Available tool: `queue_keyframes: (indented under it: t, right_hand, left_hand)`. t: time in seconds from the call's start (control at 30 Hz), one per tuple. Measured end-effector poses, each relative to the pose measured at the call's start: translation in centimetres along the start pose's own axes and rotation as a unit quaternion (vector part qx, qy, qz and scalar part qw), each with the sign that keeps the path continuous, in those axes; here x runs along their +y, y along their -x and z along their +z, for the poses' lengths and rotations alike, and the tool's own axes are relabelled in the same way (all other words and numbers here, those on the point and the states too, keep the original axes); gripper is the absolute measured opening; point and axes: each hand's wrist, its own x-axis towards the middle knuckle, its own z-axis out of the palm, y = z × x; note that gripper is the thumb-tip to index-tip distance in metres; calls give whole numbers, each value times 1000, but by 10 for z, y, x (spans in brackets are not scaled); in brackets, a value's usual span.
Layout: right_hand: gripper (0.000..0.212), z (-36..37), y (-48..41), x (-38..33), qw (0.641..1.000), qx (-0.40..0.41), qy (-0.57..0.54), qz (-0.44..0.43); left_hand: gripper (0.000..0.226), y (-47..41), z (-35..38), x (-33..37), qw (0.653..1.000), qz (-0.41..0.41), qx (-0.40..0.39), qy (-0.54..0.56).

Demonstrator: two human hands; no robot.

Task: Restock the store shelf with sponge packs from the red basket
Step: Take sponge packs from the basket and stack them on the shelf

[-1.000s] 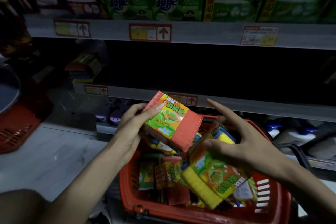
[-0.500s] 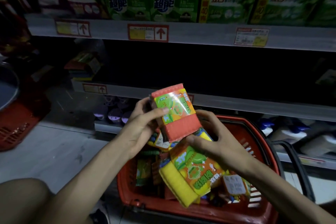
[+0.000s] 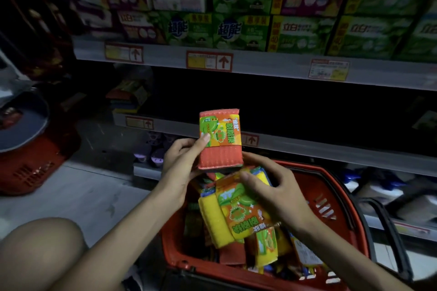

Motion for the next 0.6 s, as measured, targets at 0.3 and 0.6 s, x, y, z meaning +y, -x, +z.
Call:
queue_keyframes:
  t: [0.3,0.6]
  right_hand:
    - [67,51,-35,-12,999,-31,-14,-7]
    - [69,120,-104,5,998,-59,24,-26]
  left_hand:
    - [26,-9,-33,14,986,125,27,-109]
    - [29,-73,-97,3,989,82,113,-41]
